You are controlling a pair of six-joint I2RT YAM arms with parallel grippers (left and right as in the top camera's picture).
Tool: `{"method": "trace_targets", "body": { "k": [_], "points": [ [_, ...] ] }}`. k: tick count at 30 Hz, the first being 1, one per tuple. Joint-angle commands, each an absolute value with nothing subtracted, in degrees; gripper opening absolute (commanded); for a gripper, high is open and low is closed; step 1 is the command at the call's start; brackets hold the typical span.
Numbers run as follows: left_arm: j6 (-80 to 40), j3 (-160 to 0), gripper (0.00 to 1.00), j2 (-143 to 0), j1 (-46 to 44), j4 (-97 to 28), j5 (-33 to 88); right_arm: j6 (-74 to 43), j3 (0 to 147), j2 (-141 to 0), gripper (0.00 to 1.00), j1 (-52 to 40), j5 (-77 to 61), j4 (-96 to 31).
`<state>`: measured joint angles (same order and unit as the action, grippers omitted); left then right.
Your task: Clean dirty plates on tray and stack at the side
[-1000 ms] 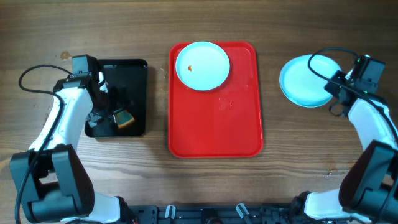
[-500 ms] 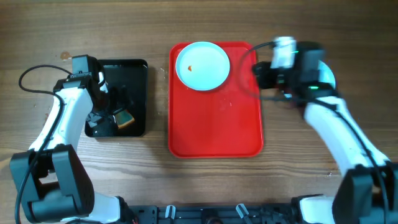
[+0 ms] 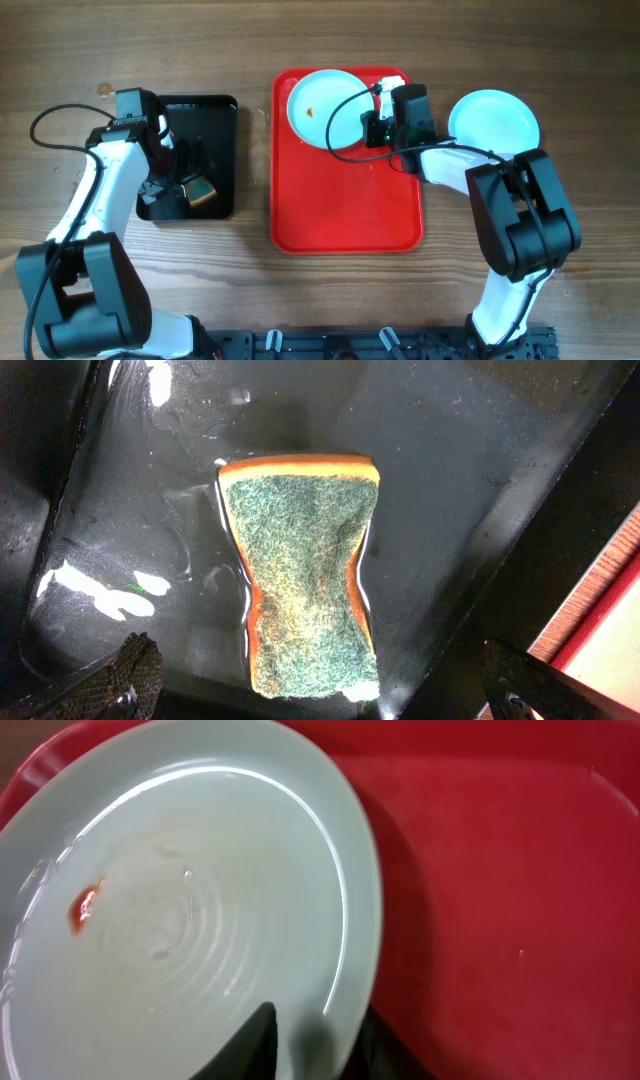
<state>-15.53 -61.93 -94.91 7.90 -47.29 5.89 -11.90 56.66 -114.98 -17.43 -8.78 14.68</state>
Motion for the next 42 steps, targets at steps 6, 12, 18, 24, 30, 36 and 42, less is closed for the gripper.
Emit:
{"method": "trace_targets", "body": {
  "k": [6,12,18,24,30,36,42],
  "points": [
    [-15.2,-61.78,1.0,-93.69,7.94,-47.31,6.17,-13.69,56.95,-103.63,0.04,-17.67,-4.43,-7.73],
    [-15.2,-61.8,1.0,-93.69,7.94,-47.31,6.17,-26.5,56.95,-94.63,0.06,-17.74,-4.91,-26.35],
    [-15.18,-61.78,1.0,-93.69,7.94,-47.31,6.17,-32.05,56.93,-94.61,0.38,-17.74,-12.56,-30.85],
    [-15.2,-61.8,1.0,-93.69,7.94,-47.31,6.17,-13.98,57.06,-94.26,0.39,-17.72,-7.7,-32.14],
    [-15.86,-61.78,1.0,-93.69,7.94,-45.36,6.85,-10.52,57.06,-90.15,0.43,-17.72,-9.04,-33.71],
    [-15.66,-61.71,1.0,-93.71,7.94,-44.1,14.37,-10.74,57.04,-89.82,0.43,-17.74,-9.08,-34.61],
    [-22.39,-61.69,0.59,-97.06,7.94,-45.39,1.45,-10.94,57.06,-89.82,0.43,-17.72,-9.72,-35.27]
  ]
}}
